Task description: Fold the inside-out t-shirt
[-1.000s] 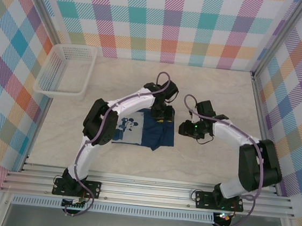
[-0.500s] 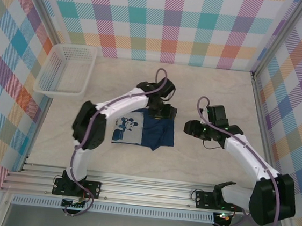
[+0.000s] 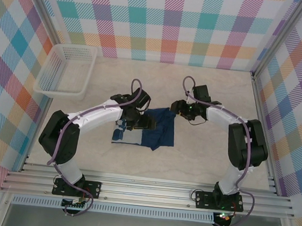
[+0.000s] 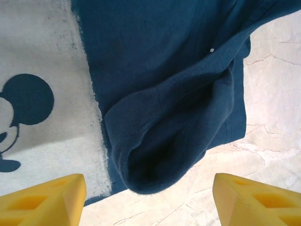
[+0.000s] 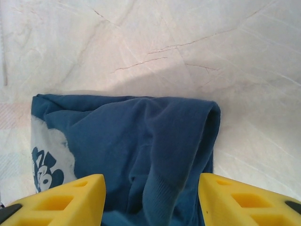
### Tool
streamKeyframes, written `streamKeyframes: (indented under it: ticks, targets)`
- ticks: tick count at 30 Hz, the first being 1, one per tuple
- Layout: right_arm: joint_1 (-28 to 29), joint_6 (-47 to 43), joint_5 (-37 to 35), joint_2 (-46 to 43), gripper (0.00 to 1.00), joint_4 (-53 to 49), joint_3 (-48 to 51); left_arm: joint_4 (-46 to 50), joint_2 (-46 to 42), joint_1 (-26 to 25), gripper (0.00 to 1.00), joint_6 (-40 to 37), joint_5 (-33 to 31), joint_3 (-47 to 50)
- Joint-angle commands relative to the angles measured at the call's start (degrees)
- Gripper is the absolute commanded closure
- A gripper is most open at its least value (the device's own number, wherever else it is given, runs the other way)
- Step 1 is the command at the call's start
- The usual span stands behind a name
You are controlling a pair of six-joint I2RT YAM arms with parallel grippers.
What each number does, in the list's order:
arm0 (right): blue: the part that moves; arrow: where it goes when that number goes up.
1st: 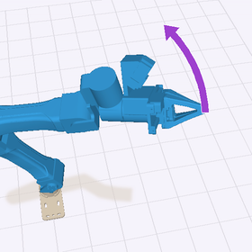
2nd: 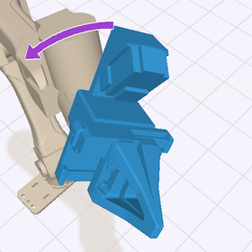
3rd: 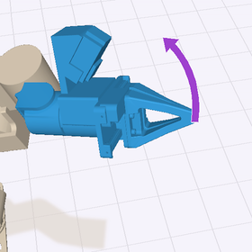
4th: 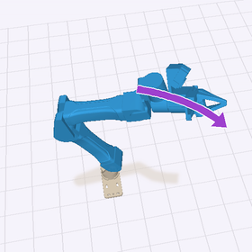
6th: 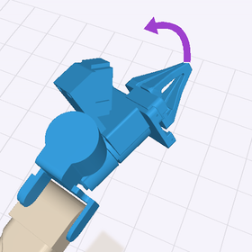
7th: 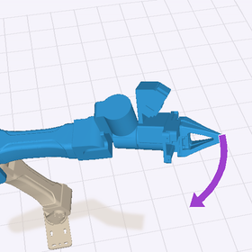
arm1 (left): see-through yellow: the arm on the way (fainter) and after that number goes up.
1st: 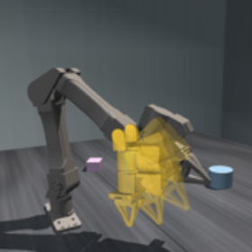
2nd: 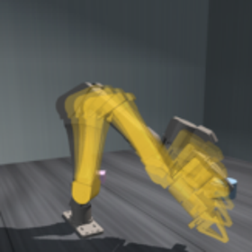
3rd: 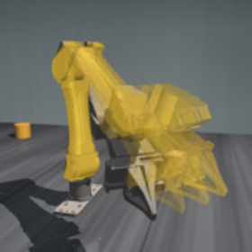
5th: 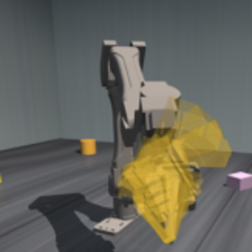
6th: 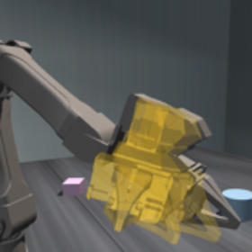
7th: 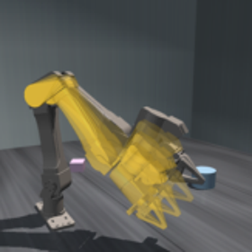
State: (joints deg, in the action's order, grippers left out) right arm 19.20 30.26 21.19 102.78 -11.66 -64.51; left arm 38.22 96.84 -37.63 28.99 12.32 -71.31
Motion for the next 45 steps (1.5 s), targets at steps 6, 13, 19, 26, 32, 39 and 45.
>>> streamKeyframes:
  ticks: [6, 13, 19, 26, 32, 39, 45]
  targets:
    - [0.7, 1.6, 1.2, 4.3, 0.64, 0.3, -4.2, -5.9, 2.4, -0.6, 0.43, 0.9, 4.0, 1.7]
    - [0.7, 0.5, -0.2, 6.6, 0.79, -0.9, -6.5, -5.8, 4.2, -0.7, 0.57, 0.0, 3.0, 1.1]
    - [0.7, -1.4, -2.1, 8.1, 0.91, -2.8, -9.3, -7.9, 3.9, -2.0, 0.85, -0.2, 4.6, 1.0]
    - [0.6, -4.9, -2.0, 10.9, 0.95, -5.9, -14.1, -10.3, 3.5, -6.4, 0.93, -0.6, 5.9, -0.5]
    - [0.6, -6.7, 0.2, 12.8, 0.96, -7.8, -17.8, -12.6, 7.3, -9.9, 0.93, -0.9, 6.2, -3.4]
    - [0.6, -7.4, 1.1, 15.6, 0.93, -9.3, -21.4, -15.1, 14.4, -14.0, 0.88, -1.0, 5.5, -8.5]
    - [-0.4, -8.5, 1.8, 19.0, 0.81, -12.5, -25.5, -16.5, 18.6, -15.9, 0.66, -0.9, 5.4, -13.2]
